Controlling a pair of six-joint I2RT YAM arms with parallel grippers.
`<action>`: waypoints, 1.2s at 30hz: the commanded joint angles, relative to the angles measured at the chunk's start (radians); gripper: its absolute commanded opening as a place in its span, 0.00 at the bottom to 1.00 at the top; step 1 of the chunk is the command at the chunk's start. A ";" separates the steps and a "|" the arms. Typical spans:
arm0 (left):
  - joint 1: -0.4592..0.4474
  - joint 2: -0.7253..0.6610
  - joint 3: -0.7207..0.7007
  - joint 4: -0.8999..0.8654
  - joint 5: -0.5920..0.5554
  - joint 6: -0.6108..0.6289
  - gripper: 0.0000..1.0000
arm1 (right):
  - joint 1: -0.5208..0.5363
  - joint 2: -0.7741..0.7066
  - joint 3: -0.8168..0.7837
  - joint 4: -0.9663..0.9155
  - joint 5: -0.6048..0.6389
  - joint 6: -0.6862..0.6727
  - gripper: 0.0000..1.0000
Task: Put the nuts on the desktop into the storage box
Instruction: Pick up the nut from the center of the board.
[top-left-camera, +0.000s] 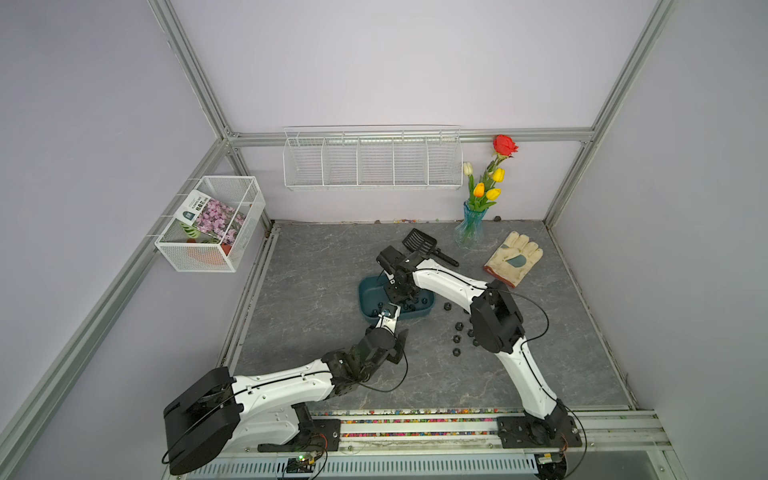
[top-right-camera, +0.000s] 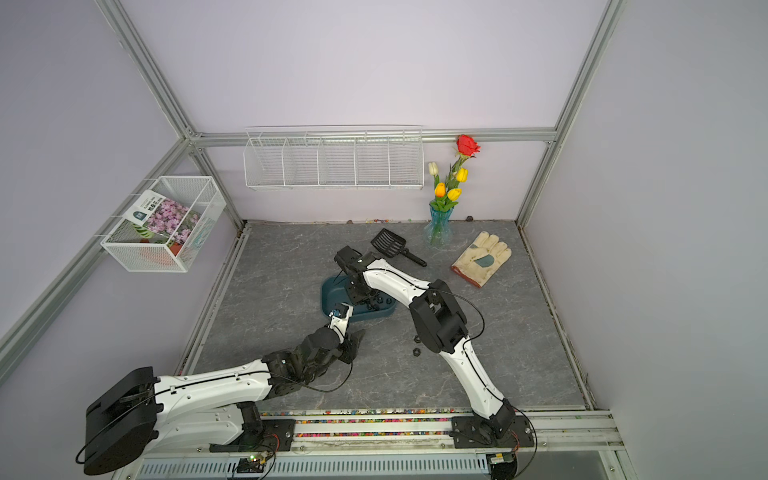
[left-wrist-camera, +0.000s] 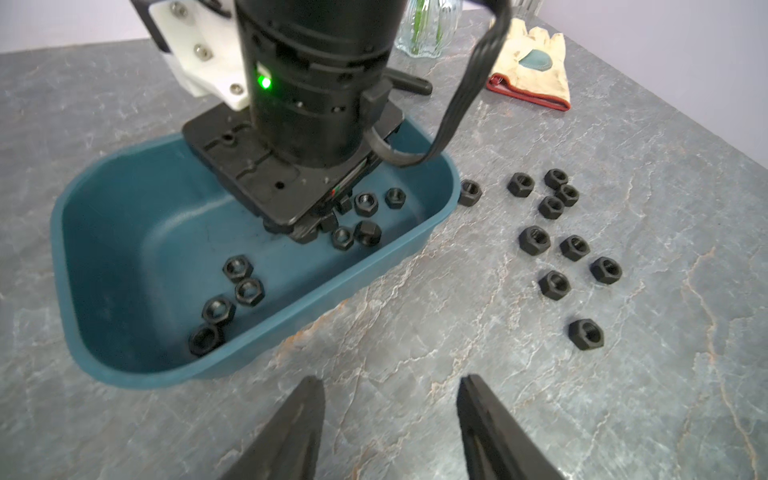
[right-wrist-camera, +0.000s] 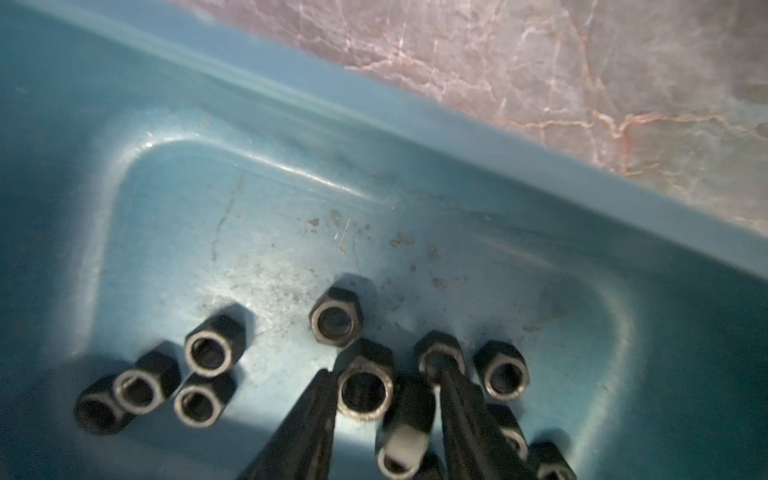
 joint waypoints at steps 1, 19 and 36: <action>-0.016 0.017 0.066 -0.021 0.011 0.054 0.57 | 0.001 -0.108 -0.015 -0.017 0.023 -0.011 0.47; -0.075 0.098 0.156 0.002 0.051 0.085 0.57 | -0.149 -0.507 -0.422 0.066 0.053 0.021 0.49; -0.116 0.220 0.217 0.024 0.084 0.059 0.57 | -0.206 -0.527 -0.689 0.192 0.028 0.056 0.48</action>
